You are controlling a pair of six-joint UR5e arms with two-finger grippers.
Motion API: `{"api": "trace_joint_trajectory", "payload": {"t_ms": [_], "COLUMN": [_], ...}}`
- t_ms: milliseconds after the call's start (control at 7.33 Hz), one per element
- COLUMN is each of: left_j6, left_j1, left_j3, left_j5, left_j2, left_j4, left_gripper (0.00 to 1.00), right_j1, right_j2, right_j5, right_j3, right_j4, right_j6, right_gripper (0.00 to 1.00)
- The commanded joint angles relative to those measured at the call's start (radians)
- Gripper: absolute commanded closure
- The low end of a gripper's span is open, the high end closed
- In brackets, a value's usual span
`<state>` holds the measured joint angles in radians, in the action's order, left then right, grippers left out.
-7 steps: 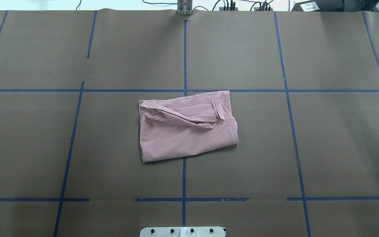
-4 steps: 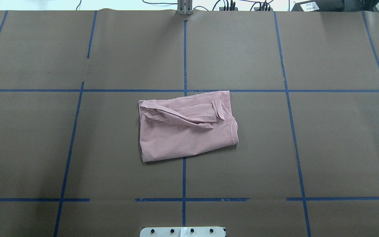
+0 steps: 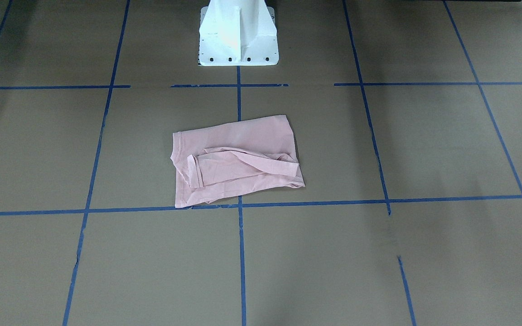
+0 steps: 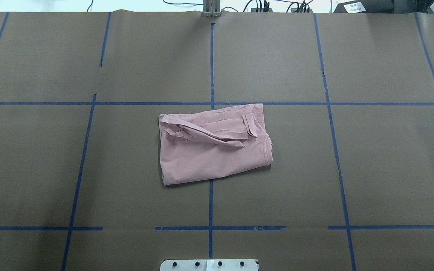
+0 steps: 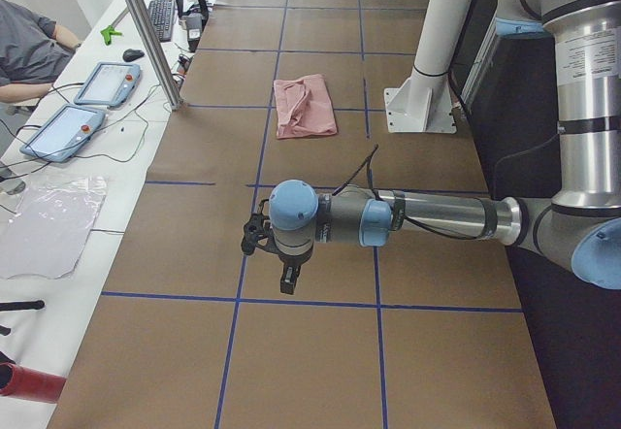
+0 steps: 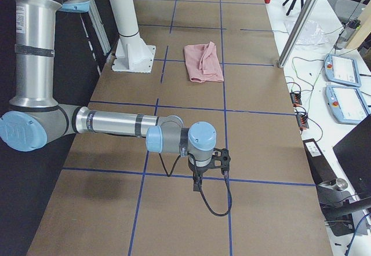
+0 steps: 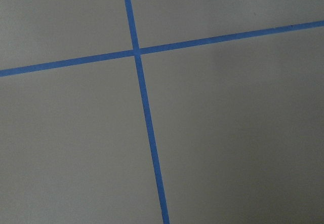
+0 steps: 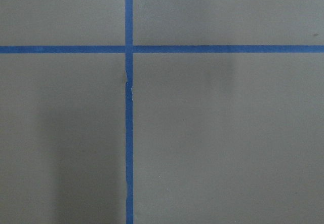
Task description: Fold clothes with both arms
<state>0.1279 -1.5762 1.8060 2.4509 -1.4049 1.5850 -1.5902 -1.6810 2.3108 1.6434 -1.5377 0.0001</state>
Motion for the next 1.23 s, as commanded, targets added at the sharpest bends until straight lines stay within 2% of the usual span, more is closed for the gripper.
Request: {"api": "trace_joint_trajectory", "payload": {"t_ms": [0, 1091], "left_j6": [0.006, 0.004], "left_j1": [0.002, 0.001], "left_j3": [0.013, 0.032], "left_j5": [0.0, -0.003], "left_j2": [-0.005, 0.01], "left_j4": [0.003, 0.001], "left_gripper": [0.0, 0.0], "right_j1": [0.001, 0.002], "right_j2": [-0.002, 0.009], "right_j5": [-0.001, 0.002], "right_j3": [0.007, 0.013], "right_j4": [0.001, 0.001], "right_j6": [0.006, 0.014], "right_gripper": [0.0, 0.0]}}
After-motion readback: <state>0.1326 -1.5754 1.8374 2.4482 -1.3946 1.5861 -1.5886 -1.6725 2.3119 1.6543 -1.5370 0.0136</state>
